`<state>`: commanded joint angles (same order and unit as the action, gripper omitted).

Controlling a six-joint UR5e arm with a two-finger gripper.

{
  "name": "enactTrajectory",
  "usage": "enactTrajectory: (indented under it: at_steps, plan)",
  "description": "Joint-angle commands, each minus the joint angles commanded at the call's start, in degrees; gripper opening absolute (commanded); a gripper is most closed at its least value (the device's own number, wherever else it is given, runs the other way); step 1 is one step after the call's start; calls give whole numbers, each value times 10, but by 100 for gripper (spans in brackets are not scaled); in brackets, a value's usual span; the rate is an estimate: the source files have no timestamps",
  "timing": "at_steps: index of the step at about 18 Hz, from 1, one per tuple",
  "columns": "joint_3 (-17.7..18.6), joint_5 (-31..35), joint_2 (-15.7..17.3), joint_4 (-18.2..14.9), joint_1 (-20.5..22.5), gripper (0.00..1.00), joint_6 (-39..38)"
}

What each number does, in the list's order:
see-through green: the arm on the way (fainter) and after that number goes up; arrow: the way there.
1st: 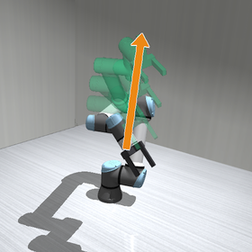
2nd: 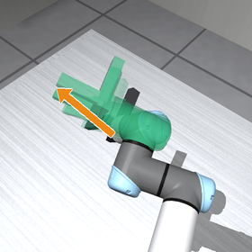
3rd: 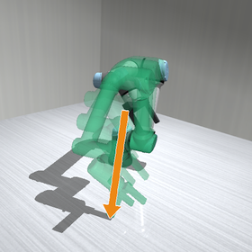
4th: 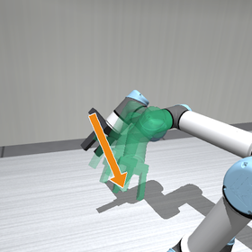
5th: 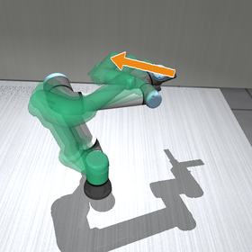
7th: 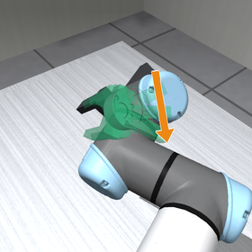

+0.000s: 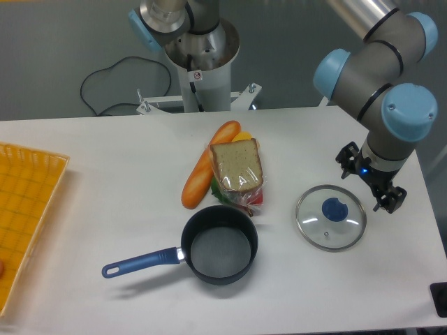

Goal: Pick up the toast
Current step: 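Move the gripper from above the glass lid toward the bread bag, then approach the bagged toast bread and lower the gripper beside it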

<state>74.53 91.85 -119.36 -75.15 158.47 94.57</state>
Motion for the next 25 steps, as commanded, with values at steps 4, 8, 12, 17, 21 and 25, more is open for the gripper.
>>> enactTrajectory:
  at_steps: [4,8,12,17,21,25]
  plan:
    - [3,-14,2,-1,-2,100,-13]
    - [17,-30,7,3,-2,100,-30]
    - [55,-33,20,18,-1,100,-58]
    - [98,-33,31,37,-3,100,-146]
    - [117,-59,34,38,-2,100,-217]
    - [159,-83,53,46,0,100,-248]
